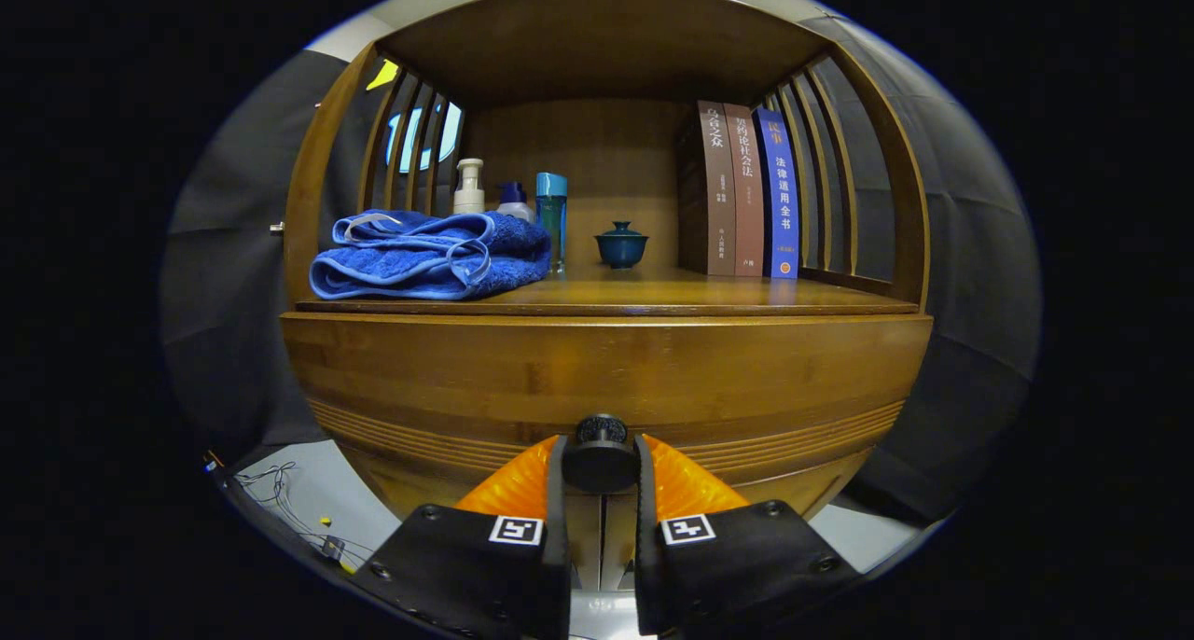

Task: Pull open the drawer, take out the items inside it, and place them on the countertop above the cabinet.

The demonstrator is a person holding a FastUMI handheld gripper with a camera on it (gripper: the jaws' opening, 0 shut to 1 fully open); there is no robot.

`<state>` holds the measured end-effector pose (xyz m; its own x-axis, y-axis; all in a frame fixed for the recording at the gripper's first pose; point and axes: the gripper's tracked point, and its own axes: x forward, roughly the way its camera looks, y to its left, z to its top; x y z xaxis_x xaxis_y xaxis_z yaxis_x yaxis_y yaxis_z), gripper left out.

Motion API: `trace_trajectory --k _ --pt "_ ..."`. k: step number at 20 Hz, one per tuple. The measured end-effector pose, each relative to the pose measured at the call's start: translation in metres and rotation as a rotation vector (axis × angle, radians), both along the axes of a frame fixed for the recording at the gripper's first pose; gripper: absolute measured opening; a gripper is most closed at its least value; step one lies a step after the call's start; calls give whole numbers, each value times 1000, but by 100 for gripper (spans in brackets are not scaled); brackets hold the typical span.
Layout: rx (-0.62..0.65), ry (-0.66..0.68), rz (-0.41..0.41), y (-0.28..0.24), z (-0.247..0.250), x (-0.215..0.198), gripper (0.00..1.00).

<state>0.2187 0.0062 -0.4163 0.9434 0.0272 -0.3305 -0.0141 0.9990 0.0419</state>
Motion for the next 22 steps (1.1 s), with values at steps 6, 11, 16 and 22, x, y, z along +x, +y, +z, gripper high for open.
trace_trajectory --k 6,11,16,22 --pt "8 -2 -7 -3 7 -43 31" --pt "22 -3 -12 -4 13 -80 31" --pt "35 6 -15 -5 17 -109 31" --pt "42 18 -17 -7 17 -134 31"
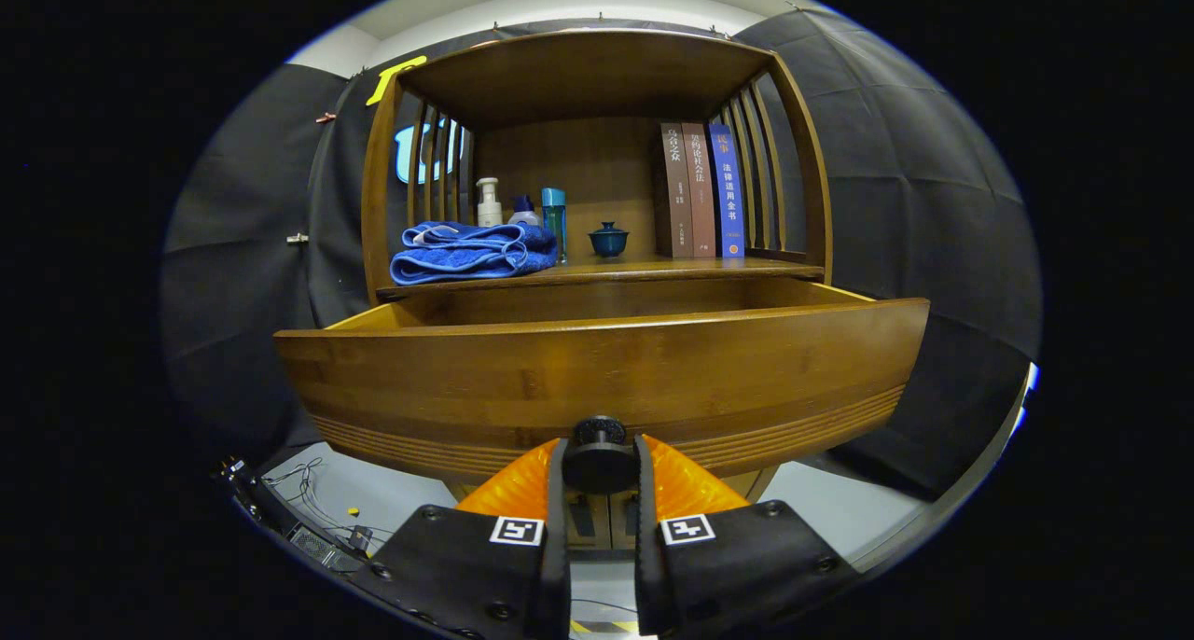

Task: Pull open the drawer, take out the items inside it, and place them on the countertop above the cabinet.

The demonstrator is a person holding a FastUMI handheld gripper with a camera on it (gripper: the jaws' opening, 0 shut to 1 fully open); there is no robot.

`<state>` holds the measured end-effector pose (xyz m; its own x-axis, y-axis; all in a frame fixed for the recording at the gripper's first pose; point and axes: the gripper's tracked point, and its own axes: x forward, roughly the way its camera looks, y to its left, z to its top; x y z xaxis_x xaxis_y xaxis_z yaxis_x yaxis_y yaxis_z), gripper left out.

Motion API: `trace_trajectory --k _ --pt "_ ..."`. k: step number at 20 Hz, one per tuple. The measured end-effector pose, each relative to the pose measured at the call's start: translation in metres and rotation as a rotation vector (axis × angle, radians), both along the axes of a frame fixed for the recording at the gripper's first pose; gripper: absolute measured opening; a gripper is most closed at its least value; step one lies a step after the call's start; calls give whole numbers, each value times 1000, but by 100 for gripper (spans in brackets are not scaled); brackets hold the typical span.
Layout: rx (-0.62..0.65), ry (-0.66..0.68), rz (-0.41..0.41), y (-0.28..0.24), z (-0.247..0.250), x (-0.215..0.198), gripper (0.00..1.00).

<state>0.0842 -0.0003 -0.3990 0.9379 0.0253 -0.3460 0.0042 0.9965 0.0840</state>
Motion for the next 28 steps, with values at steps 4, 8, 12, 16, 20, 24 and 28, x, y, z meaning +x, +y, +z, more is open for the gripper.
trace_trajectory --k 4,8,12,16,20,24,28 --pt "-7 0 1 1 -4 -6 31" --pt "-13 5 2 1 -4 -5 31" --pt "-20 16 6 2 -5 -5 37" --pt "-13 12 18 3 -3 -8 83" --pt "-29 -26 -11 -8 15 -13 98" --pt "-24 -95 -14 -18 60 -15 98" --pt "-79 -154 -13 -30 117 -5 97"
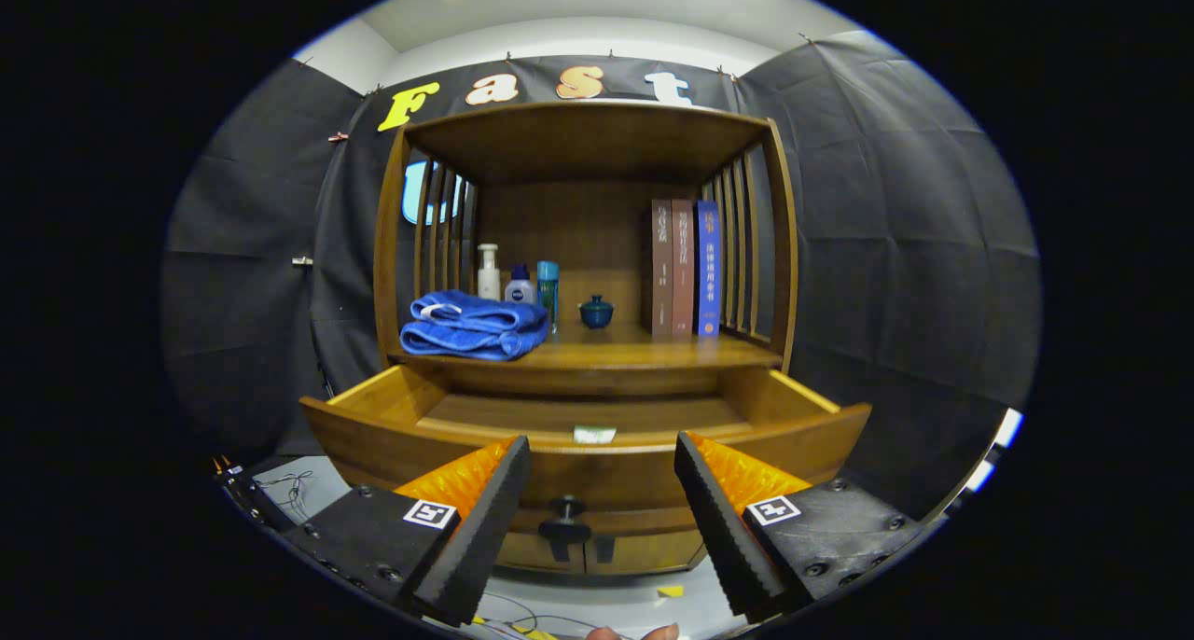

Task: Pull open the drawer, take out the items inside it, and place them on the countertop above the cabinet.

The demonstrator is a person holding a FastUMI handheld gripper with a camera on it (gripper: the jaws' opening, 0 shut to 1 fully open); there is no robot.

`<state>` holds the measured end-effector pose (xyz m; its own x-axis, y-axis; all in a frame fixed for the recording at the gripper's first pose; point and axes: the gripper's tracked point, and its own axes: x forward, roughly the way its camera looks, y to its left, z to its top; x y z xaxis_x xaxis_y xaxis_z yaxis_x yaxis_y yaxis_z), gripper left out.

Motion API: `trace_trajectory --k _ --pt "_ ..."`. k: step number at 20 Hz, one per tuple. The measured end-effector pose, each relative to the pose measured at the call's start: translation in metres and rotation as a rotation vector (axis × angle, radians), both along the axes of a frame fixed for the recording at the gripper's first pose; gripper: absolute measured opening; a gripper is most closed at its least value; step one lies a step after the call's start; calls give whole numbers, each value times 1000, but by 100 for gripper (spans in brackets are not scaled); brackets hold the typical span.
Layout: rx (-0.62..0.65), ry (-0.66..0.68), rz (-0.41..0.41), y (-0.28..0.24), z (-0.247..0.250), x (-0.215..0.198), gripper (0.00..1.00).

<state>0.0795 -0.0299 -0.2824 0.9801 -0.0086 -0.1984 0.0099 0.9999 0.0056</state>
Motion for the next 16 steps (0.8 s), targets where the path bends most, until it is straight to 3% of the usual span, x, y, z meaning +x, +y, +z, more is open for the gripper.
trace_trajectory --k 8,12,16 --pt "74 98 118 14 67 50 98" --pt "37 253 145 22 61 90 98" --pt "36 506 208 39 16 114 98"
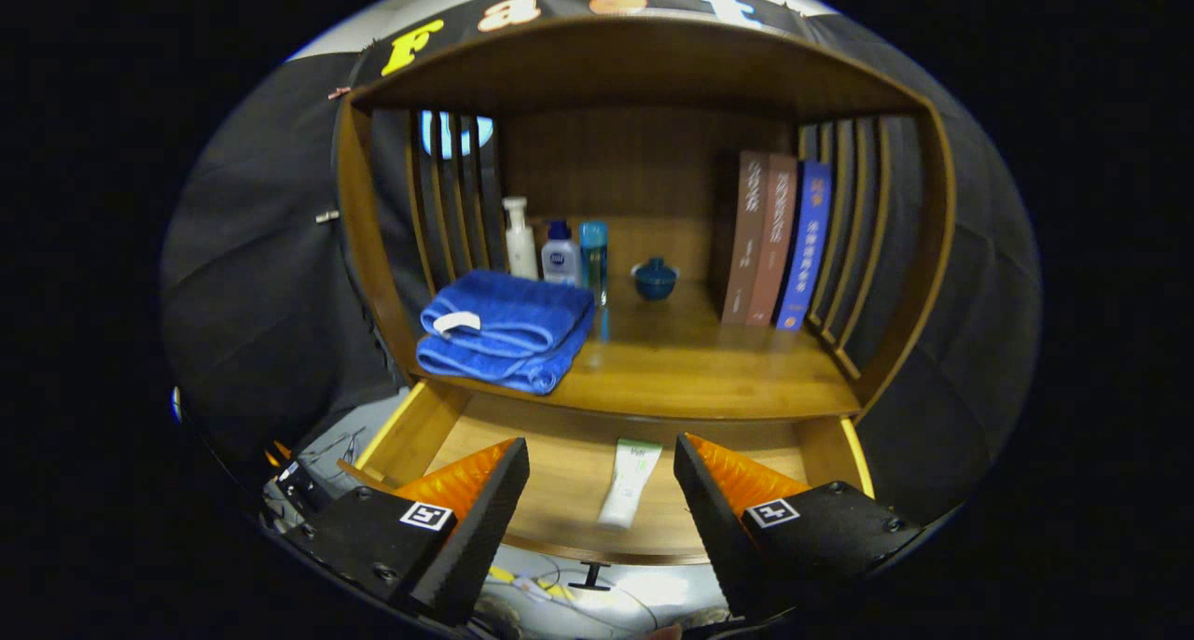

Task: Pull open the drawer, take out the items inside it, and place them on the countertop above the cabinet.

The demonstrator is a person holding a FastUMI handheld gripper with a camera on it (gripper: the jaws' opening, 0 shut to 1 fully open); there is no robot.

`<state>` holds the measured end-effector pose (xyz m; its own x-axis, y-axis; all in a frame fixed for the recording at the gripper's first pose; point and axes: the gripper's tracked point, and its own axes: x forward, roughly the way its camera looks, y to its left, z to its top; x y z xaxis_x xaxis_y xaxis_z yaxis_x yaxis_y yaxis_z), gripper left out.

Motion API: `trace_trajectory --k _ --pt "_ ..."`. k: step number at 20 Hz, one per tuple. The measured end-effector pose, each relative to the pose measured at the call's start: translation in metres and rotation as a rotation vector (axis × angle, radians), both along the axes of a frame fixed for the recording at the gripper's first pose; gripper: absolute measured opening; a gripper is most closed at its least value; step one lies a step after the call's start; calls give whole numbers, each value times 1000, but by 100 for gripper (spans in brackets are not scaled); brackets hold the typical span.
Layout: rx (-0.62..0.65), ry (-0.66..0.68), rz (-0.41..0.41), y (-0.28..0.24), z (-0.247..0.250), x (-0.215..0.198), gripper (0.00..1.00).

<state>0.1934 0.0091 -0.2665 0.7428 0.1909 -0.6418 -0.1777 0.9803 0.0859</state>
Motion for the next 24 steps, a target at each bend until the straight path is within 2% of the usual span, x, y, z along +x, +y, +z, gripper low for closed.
trace_trajectory --k 2,5,11,15,19,21,24 --pt "-29 130 10 1 -30 9 98" --pt "-136 280 35 -7 -85 18 99" --pt "-144 517 -69 -9 -162 31 98" --pt "-172 591 -138 -21 -189 33 70" --pt "-123 600 -170 -18 -195 31 41" --pt "-57 602 -160 -7 -192 27 27" --pt "-15 599 -165 -1 -180 23 27"
